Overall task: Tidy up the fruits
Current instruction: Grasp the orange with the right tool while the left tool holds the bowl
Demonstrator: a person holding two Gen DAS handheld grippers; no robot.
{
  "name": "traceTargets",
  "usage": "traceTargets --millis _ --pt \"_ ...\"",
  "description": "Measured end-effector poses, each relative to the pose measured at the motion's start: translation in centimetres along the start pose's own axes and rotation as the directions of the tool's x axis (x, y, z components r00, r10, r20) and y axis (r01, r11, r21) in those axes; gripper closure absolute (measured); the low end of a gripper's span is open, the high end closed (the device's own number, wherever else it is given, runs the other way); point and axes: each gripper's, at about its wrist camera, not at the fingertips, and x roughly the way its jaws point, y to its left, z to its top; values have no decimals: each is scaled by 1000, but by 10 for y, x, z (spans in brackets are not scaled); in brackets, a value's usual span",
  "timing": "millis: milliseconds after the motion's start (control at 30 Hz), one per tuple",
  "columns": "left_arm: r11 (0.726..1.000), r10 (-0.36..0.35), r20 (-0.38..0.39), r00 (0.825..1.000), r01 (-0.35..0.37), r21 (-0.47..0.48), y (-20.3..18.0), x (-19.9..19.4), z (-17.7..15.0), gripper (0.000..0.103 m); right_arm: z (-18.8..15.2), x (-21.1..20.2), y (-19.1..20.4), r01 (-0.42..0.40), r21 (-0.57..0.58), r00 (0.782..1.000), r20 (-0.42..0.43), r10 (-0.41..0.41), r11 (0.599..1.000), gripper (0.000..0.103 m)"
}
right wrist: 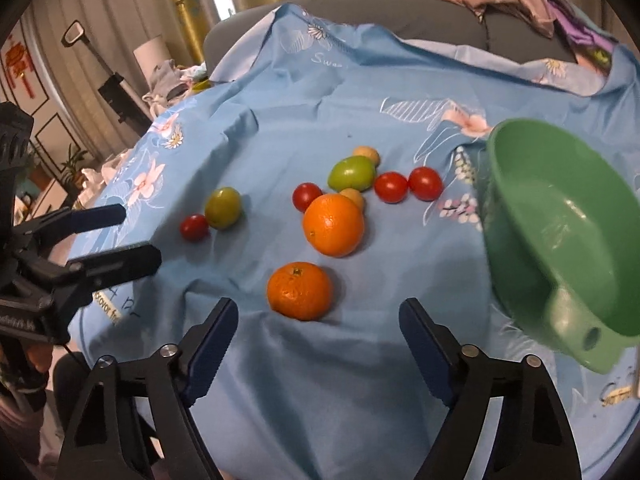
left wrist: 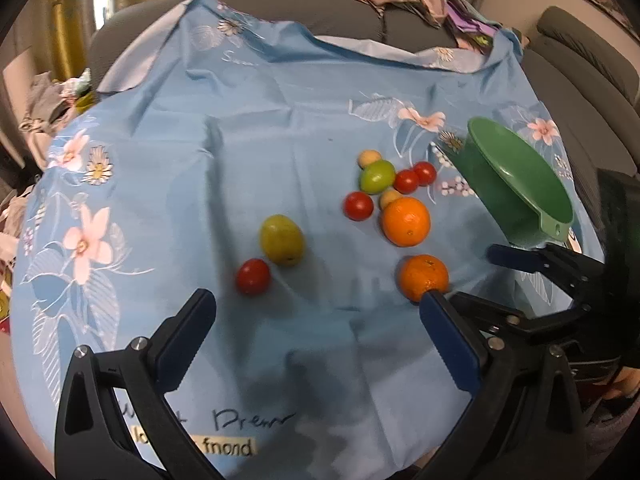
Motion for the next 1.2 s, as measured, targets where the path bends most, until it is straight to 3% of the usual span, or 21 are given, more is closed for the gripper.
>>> traceTargets --millis 133,200,300,367,633,833,1100,1200 --pt "999 -36 -33 999 36 -5 -2 14 6 1 3 17 -5 -31 17 999 -16 31 999 29" --pt "998 -58 -39 998 58 -7 -4 20 11 1 5 27 -5 -52 18 998 -32 52 999 42" --pt "998 -64 -48 997 64 8 -10 27 18 2 6 36 -2 -86 2 995 -47 86 996 49" --pt "997 -68 -53 996 69 26 -14 32 23 2 6 38 -1 -129 -5 990 -49 129 992 59" --pt "991 -105 -99 990 112 69 -34 62 38 3 -1 13 -18 -100 -9 995 13 100 995 60" --pt "986 -144 -119 982 152 63 -49 83 51 16 -1 -4 -26 -36 -52 998 45 38 998 60" --pt "987 -158 -158 975 161 10 -49 103 53 55 -1 -8 -31 -33 -64 998 57 36 997 60" --pt "985 -173 -157 972 174 -11 -43 101 53 56 -1 -8 -32 -38 -59 997 57 42 998 60"
